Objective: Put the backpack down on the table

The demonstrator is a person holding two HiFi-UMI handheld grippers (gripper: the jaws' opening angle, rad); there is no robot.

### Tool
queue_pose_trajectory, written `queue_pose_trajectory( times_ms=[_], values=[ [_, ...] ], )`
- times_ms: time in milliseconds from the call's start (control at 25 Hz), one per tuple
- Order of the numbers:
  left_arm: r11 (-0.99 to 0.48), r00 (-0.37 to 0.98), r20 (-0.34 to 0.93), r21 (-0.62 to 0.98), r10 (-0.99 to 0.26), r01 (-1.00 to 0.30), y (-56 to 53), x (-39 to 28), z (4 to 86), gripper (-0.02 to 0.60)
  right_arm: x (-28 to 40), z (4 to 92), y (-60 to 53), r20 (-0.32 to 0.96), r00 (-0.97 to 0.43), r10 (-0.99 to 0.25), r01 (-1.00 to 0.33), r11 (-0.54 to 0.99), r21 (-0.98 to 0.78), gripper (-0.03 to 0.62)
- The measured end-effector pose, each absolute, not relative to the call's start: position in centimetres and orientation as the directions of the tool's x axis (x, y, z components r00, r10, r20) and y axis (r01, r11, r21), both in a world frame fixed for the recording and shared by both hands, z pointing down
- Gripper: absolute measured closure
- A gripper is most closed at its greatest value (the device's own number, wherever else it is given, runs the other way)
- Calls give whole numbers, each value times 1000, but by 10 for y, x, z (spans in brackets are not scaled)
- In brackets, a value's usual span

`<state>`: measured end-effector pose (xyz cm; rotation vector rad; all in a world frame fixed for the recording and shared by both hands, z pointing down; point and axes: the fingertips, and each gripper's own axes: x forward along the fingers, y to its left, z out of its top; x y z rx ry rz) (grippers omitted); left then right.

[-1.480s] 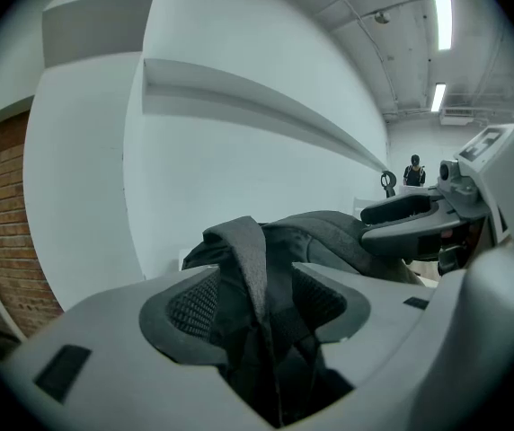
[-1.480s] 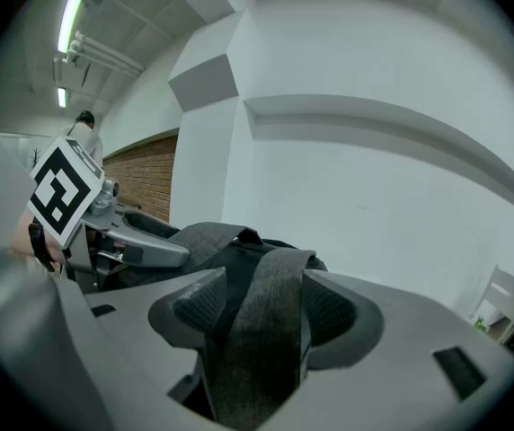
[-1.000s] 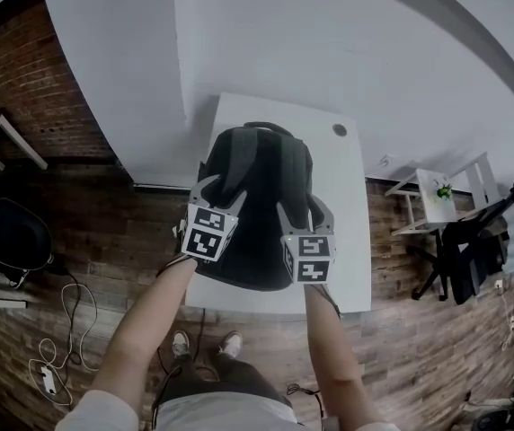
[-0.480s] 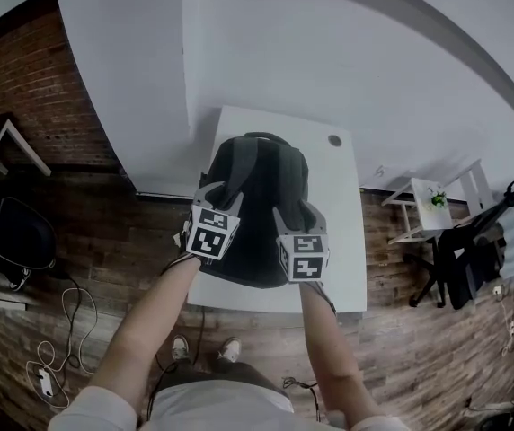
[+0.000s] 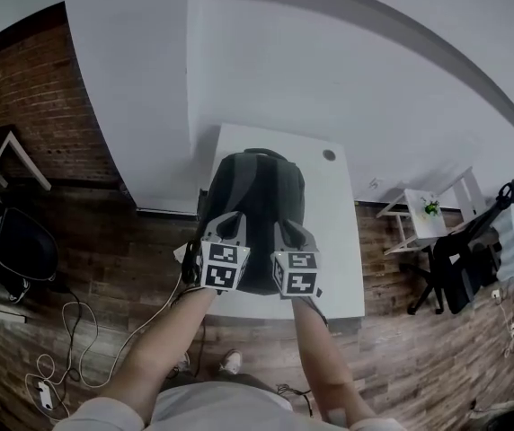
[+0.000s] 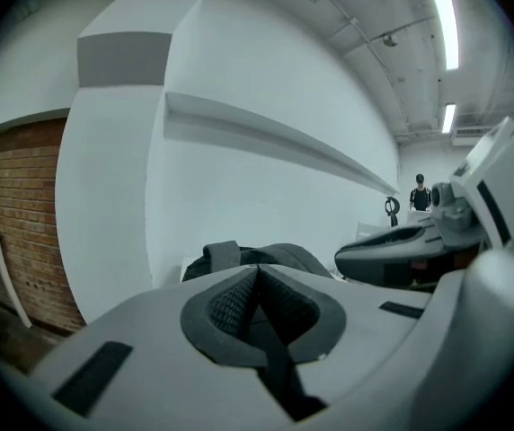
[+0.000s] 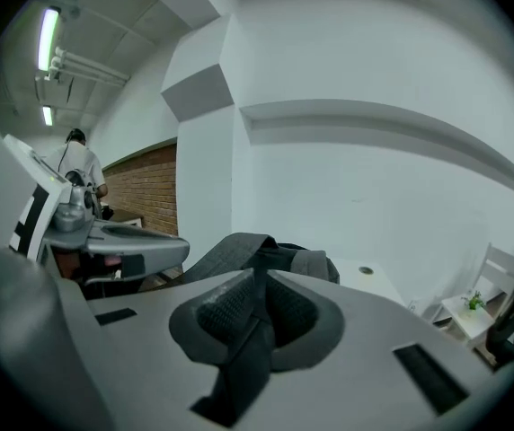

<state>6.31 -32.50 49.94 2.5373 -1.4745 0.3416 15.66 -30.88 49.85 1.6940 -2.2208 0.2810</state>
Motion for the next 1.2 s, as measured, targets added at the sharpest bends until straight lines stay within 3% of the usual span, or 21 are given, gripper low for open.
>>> queue_pose_trajectory(
  times_ms=[200, 800, 1200],
  values=[
    [-518, 510, 249, 37, -823, -854, -312, 61, 474, 563, 149, 485, -287, 371, -258, -892, -954, 295, 47, 546],
    [-636, 632, 122, 0, -766, -771, -254, 14, 406, 564, 108, 410, -224, 238, -236, -942, -961, 262, 87, 548],
    [-689, 692, -37, -66, -721, -722, -179, -39, 338, 563, 62, 352, -147, 118, -257, -959, -954, 271, 127, 548]
  ],
)
